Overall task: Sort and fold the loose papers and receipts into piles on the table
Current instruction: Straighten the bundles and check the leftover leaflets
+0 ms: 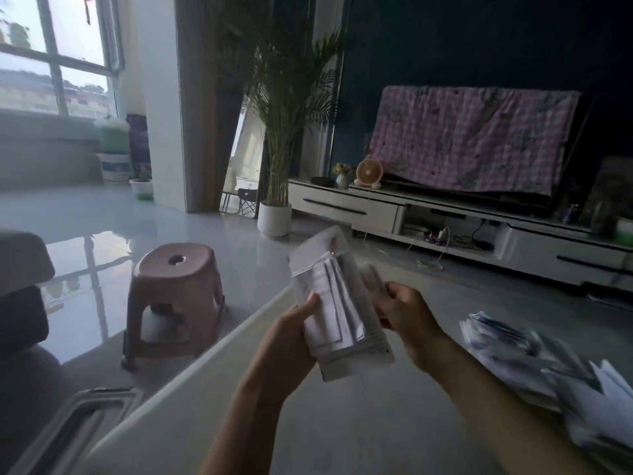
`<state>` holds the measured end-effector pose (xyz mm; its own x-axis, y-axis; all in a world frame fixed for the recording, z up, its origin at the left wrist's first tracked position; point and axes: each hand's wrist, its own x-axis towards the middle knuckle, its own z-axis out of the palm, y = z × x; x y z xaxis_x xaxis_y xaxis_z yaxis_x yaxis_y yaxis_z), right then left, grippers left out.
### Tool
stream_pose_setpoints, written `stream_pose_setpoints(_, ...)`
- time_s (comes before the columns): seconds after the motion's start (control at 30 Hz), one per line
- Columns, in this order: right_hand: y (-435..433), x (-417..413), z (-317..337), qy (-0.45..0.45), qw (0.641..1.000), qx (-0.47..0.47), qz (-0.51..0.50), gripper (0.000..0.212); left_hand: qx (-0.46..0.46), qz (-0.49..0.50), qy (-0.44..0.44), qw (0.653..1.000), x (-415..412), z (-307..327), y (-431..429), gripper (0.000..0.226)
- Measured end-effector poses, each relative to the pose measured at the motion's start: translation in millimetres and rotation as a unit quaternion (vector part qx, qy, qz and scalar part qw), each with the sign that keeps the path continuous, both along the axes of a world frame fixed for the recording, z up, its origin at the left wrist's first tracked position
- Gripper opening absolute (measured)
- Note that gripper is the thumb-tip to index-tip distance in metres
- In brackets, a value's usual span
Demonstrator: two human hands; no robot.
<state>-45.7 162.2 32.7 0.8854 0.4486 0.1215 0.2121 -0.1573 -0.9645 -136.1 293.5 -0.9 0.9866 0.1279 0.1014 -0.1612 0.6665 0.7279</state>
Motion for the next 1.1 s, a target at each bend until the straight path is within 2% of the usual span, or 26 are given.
stream_pose_setpoints(0.07,1.1,-17.1,-7.7,0.013,1.0,-0.007,0.004,0.032,0.012,-0.008,0.014,1.0,-5.4,-2.5,-12.1,0.039)
stream_pose_setpoints(0.17,-0.9,-32.6,-17.9,-0.02,0.999,-0.007,-0.035,0.037,0.012,0.009,0.047,0.999,-13.0,-9.4,-23.1,0.033)
stream_pose_setpoints(0.3,-12.5,-35.5,-28.5,0.056,0.998,0.01,-0.038,0.014,0.002,0.031,0.078,0.996,-21.3,-15.6,-31.5,0.027)
stream_pose_setpoints(0.33,-16.3,-35.5,-29.9,0.057,0.998,0.004,-0.035,0.018,-0.001,0.034,0.082,0.996,-22.9,-16.3,-32.4,0.027)
stream_pose_setpoints(0.43,-29.3,-35.1,-28.4,-0.003,0.996,-0.003,-0.092,0.036,0.001,0.057,0.099,0.994,-27.4,-15.5,-32.0,0.024)
stream_pose_setpoints(0.53,-45.7,-27.6,-16.3,-0.091,0.977,0.013,-0.195,0.027,0.009,0.115,0.129,0.985,-28.9,-16.4,-25.8,0.018)
stream_pose_setpoints(0.63,-54.8,-34.8,-0.2,-0.036,0.985,0.102,-0.136,0.016,0.025,0.167,0.152,0.974,-30.7,-18.2,-25.1,0.014)
stream_pose_setpoints(0.7,-46.9,-51.1,4.1,0.01,0.991,0.116,-0.059,0.021,0.046,0.189,0.154,0.969,-29.8,-16.7,-30.5,0.013)
stream_pose_setpoints(0.8,-26.6,-73.7,-9.0,-0.058,0.997,0.038,-0.034,0.024,0.069,0.209,0.161,0.962,-28.2,-12.6,-47.5,0.019)
stream_pose_setpoints(0.87,-14.6,-81.5,-20.4,-0.143,0.986,-0.043,-0.074,0.029,0.045,0.202,0.156,0.966,-29.2,-10.8,-56.5,0.029)
stream_pose_setpoints(0.93,-10.6,-86.0,-31.0,-0.201,0.97,-0.072,-0.12,0.03,0.034,0.196,0.142,0.97,-32.2,-10.1,-61.3,0.035)
stream_pose_setpoints(1.0,-8.6,-88.6,-41.8,-0.208,0.965,-0.075,-0.139,0.03,0.056,0.19,0.134,0.971,-34.8,-12.4,-62.4,0.037)
stream_pose_setpoints(1.1,-6.0,-91.4,-53.2,-0.192,0.963,-0.111,-0.153,0.034,0.149,0.219,0.136,0.955,-34.9,-19.9,-64.6,0.017)
